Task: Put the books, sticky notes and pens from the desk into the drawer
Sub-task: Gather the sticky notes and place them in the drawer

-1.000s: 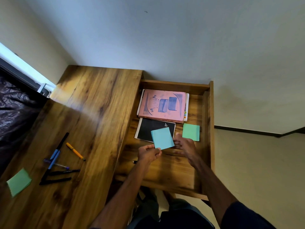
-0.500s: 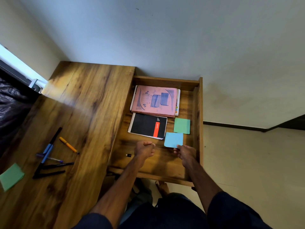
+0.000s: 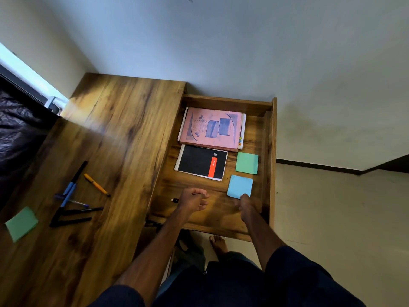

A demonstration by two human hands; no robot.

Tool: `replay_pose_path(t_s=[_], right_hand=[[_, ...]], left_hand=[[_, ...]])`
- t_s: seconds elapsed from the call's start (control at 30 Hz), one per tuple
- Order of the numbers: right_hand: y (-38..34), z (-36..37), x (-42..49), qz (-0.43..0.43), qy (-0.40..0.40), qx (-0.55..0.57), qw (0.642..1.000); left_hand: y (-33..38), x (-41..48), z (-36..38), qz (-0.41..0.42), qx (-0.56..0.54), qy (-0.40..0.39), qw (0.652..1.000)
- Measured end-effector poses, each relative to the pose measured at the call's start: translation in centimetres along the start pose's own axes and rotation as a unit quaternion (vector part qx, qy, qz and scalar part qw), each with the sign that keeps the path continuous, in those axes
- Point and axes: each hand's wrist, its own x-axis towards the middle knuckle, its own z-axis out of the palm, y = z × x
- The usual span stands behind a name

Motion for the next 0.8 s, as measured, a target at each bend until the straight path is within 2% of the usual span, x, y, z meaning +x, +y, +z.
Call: replay_pose_path(t_s=[0.03, 0.1, 0.23, 0.3, 0.37, 0.53, 0.8], right_hand=[[0.7, 0.5, -0.2, -0.018, -0.006, -0.025, 1.000], [1.4, 0.9, -1.1, -0.117, 0.004, -0.130, 0.985], [0.9, 1.5, -1.8, -0.315, -0.026, -0.340, 0.886], [0.6, 1.7, -1.2, -0.348, -0.059, -0.434, 0.829], [0.6, 1.6, -0.1, -0.338, -0.078, -0.503, 0.791], [0.3, 0.7, 1.8, -0.353, -0.080, -0.541, 0.759], [-0.5, 0.2, 2.1, -0.356, -0.086, -0.535, 0.761]], left_hand=[[-0.1, -0.1, 0.0, 0.000, -0.001, 0.000, 1.000], [-0.2, -0.1, 0.0, 0.002, -0.001, -0.002, 1.000], [0.0, -0.3, 0.3, 0.005, 0.002, -0.005, 1.000], [0.0, -0.4, 0.3, 0.005, 0.003, -0.007, 1.000], [0.0, -0.4, 0.2, 0.005, 0.001, -0.007, 1.000], [-0.1, -0.1, -0.5, 0.000, -0.007, -0.009, 1.000], [0.3, 0.3, -0.7, -0.009, -0.012, -0.005, 1.000]])
